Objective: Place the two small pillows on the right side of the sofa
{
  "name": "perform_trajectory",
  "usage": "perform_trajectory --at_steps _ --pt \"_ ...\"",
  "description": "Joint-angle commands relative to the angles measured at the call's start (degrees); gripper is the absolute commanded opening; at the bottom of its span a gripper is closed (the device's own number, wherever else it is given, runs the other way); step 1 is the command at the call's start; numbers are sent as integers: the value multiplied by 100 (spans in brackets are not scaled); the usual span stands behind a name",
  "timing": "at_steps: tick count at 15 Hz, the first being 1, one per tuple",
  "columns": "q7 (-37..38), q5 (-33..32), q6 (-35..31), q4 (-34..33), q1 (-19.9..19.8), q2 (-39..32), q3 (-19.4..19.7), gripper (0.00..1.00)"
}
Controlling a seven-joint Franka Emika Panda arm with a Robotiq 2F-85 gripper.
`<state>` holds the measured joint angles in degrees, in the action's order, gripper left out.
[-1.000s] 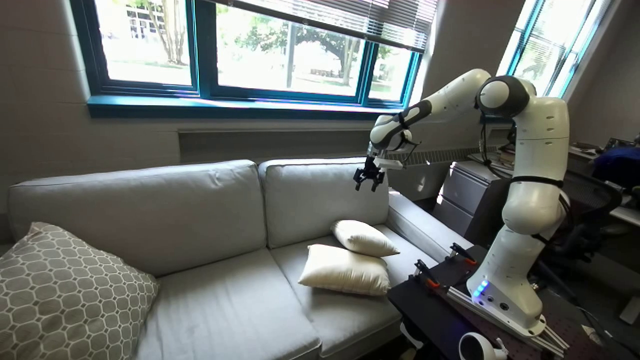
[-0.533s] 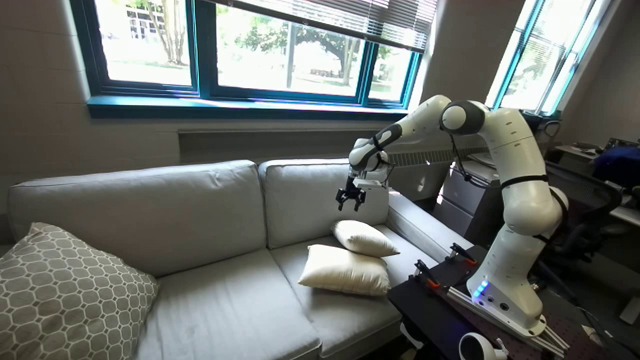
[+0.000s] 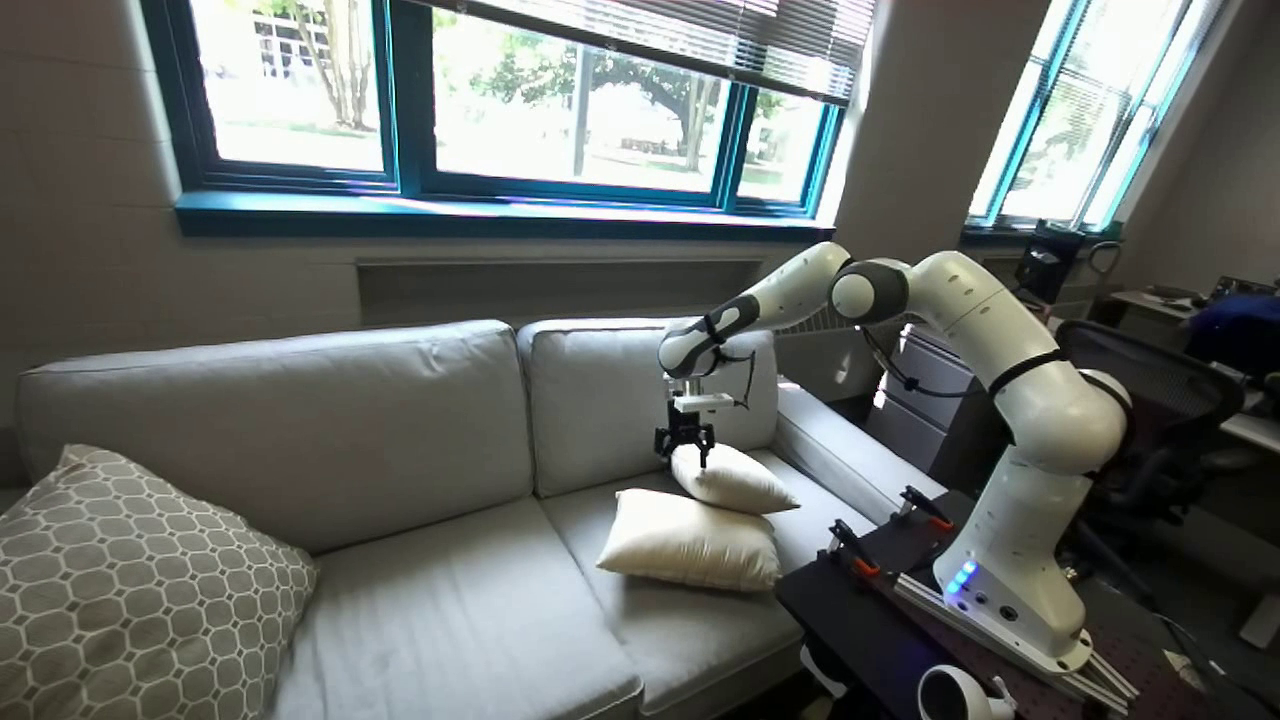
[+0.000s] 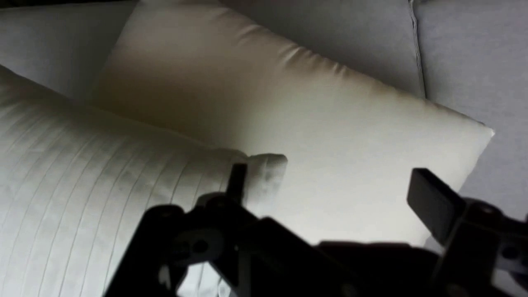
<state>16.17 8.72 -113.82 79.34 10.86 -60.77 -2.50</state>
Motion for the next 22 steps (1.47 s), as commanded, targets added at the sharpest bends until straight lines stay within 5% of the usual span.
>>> perform_trajectory --at_steps 1,8,16,22 --pt "438 -83 1179 -1097 -12 -764 141 100" --pt "827 -198 2530 -2314 -3 -1532 397 100" --pt "1485 -1254 1643 -3236 697 -1925 874 100" --pt "1854 -1104 1426 -3037 578 -1913 1067 100"
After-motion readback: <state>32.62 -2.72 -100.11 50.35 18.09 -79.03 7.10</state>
